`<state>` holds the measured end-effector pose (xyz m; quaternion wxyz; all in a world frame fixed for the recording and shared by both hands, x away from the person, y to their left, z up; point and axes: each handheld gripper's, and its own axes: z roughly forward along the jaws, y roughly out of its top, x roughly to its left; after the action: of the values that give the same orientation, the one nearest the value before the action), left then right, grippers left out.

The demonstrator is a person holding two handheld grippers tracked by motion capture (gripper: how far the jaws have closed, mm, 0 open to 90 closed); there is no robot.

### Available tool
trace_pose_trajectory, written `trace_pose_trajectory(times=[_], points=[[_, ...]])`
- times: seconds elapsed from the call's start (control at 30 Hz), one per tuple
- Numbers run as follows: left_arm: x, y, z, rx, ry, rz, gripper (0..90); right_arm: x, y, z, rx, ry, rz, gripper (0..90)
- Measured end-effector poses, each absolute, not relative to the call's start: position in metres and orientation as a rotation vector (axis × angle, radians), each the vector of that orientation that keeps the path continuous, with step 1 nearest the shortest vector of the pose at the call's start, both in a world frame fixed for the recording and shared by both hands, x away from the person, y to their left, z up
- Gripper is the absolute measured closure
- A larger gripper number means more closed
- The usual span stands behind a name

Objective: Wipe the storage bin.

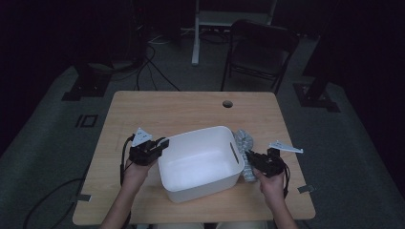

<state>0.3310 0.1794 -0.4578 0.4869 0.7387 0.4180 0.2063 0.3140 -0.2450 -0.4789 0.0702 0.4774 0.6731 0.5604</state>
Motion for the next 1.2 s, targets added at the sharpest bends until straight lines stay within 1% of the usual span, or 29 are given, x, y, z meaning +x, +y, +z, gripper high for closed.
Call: trace_pose_trajectory(times=[0.17,0.47,0.6,0.9,1.2], points=[[0.332,0.181,-0.458,1.796,1.008,0.485,76.0,0.318,-0.241,-0.493,1.494,2.055,1.635,77.0],[0.334,0.183,-0.458,1.810,0.986,0.467,76.0,0.327,-0.248,-0.474,1.460,2.005,1.721,76.6],[0.334,0.182,-0.458,1.807,0.990,0.468,76.1,0.332,-0.241,-0.468,1.411,2.036,1.666,76.8],[0.334,0.181,-0.458,1.806,0.997,0.472,76.0,0.344,-0.235,-0.484,1.478,2.054,1.625,76.8],[0.335,0.181,-0.458,1.808,0.992,0.460,75.8,0.351,-0.240,-0.458,1.422,2.008,1.668,76.3]])
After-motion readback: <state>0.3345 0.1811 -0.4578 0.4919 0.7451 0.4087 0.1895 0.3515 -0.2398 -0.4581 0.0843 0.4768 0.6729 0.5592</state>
